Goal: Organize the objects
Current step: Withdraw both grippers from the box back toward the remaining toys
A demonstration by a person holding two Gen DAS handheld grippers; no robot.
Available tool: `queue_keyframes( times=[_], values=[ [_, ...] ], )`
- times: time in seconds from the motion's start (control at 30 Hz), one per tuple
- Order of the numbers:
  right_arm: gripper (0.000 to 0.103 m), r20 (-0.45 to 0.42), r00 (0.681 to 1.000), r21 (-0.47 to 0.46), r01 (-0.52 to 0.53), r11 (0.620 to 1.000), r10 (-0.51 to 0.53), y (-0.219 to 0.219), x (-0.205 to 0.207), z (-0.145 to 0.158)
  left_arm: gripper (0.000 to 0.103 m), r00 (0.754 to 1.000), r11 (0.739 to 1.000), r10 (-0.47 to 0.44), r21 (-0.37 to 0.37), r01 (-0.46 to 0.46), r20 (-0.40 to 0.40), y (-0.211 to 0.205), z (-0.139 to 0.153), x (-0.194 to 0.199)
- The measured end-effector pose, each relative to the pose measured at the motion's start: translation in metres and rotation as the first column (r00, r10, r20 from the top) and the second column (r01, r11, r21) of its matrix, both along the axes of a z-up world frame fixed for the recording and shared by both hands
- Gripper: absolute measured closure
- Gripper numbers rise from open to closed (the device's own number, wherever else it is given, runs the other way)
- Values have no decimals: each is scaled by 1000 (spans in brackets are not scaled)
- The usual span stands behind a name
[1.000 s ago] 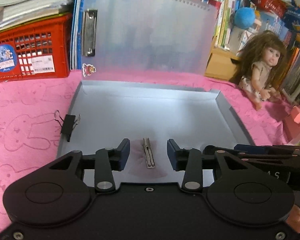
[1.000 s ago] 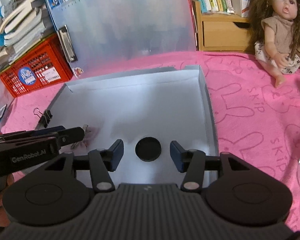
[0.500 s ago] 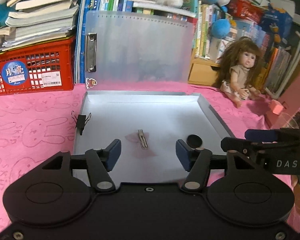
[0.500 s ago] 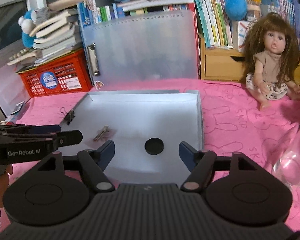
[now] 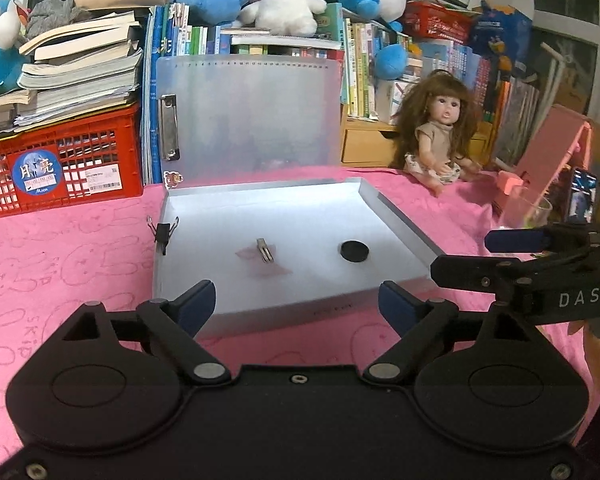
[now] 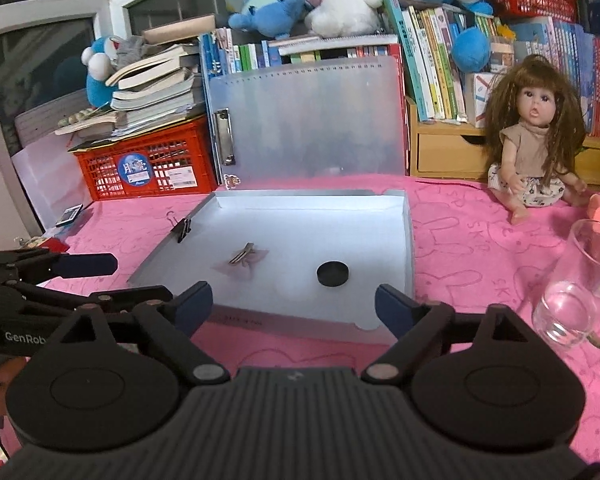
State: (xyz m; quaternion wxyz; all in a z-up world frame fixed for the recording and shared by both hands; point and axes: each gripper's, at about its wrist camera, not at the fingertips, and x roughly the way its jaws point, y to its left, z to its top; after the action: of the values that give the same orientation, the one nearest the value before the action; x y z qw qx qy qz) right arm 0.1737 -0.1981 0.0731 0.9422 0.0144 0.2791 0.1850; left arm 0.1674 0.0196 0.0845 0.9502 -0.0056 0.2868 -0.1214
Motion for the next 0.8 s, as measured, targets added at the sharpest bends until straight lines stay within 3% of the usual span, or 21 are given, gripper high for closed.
queue_keyframes(
  times=[0.27, 0.8],
  values=[
    [0, 51, 999, -21, 11, 1000, -10, -8, -28, -2, 12, 1000, 1000, -4, 9, 4, 22, 7, -3, -28],
    [0, 72, 995, -34, 72, 997, -69, -23, -66, -21, 10, 999, 999, 49, -21, -48, 18, 30, -21, -68]
  ],
)
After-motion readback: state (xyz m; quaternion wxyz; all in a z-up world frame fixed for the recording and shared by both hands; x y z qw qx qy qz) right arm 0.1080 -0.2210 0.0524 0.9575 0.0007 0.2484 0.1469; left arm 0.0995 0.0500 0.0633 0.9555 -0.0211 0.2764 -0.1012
